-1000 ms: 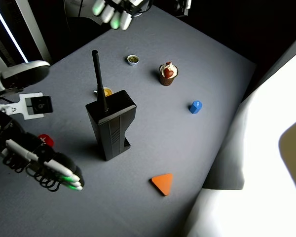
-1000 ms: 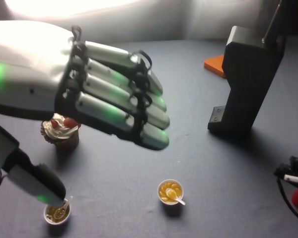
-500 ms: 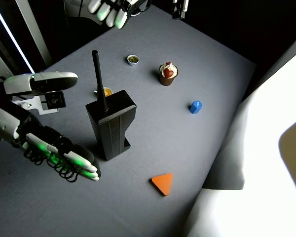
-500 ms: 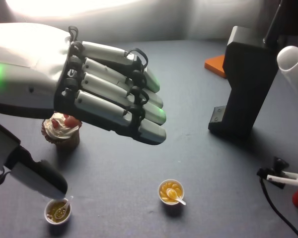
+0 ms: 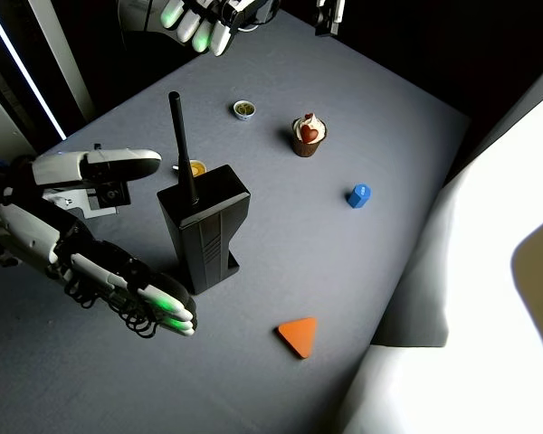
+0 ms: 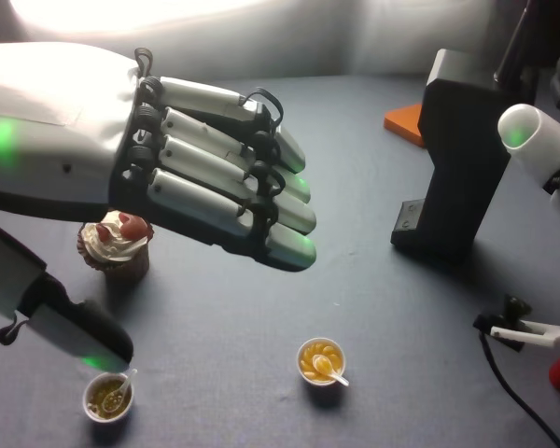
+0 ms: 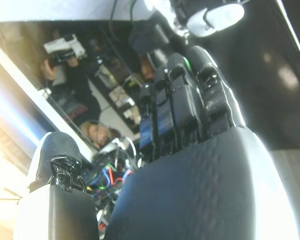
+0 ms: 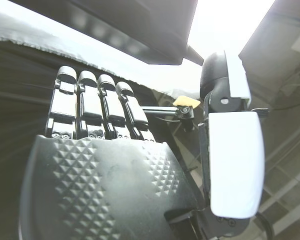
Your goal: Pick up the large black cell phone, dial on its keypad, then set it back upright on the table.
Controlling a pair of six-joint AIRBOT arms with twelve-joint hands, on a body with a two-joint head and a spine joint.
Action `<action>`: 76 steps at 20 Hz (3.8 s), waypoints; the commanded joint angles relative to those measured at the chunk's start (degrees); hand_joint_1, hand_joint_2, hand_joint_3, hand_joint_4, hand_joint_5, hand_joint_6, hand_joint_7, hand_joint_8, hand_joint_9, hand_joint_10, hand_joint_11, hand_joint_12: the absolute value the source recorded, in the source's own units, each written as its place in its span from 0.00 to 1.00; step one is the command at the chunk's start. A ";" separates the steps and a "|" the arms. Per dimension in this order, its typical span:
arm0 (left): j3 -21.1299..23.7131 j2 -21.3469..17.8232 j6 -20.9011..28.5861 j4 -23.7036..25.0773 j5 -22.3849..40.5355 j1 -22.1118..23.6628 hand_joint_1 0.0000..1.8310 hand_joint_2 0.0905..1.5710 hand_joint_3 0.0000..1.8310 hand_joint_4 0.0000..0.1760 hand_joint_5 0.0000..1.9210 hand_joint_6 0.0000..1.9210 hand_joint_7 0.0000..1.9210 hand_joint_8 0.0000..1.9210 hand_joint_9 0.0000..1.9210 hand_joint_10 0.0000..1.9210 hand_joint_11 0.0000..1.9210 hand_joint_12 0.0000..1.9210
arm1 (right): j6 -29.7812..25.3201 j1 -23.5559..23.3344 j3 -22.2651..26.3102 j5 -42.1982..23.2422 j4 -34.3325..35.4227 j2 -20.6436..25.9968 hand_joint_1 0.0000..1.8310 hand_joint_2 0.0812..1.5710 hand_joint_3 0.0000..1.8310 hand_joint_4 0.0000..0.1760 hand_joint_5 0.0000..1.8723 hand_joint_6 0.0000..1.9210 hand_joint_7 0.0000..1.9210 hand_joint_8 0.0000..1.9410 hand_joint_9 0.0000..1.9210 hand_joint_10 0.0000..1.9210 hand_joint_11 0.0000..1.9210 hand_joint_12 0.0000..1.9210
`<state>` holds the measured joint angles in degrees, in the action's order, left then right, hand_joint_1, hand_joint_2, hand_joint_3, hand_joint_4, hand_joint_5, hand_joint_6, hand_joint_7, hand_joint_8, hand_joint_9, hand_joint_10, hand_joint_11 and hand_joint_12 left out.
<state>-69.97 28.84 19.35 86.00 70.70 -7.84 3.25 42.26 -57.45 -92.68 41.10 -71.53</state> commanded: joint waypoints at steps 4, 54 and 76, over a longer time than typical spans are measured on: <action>-1.24 -0.21 0.18 -6.60 -1.24 1.71 0.18 0.71 0.00 0.16 0.15 0.00 0.17 0.00 0.17 0.00 0.00 0.38 | -0.56 -2.03 -0.49 -5.22 -3.18 0.01 0.48 0.62 0.00 0.00 0.00 0.00 0.00 0.00 0.00 0.00 0.00 0.00; -8.04 2.00 2.83 -11.45 4.23 0.57 0.18 0.73 0.00 0.19 0.14 0.00 0.17 0.00 0.17 0.00 0.00 0.38 | -1.14 -7.65 -5.36 -2.73 -9.59 -4.51 0.81 0.71 0.00 0.00 0.49 0.43 0.42 0.59 0.49 0.60 0.44 0.85; -5.54 1.58 2.13 -12.25 -7.29 -0.15 0.70 0.82 0.00 0.85 0.00 0.00 0.31 0.85 0.35 1.00 0.26 1.00 | -12.65 -5.73 9.24 -8.32 -19.21 11.05 0.81 0.70 0.00 0.00 0.49 0.43 0.43 0.58 0.47 0.61 0.46 0.83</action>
<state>-75.57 30.85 21.32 79.40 61.78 -9.30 -8.49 36.77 -47.92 -93.91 24.01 -61.08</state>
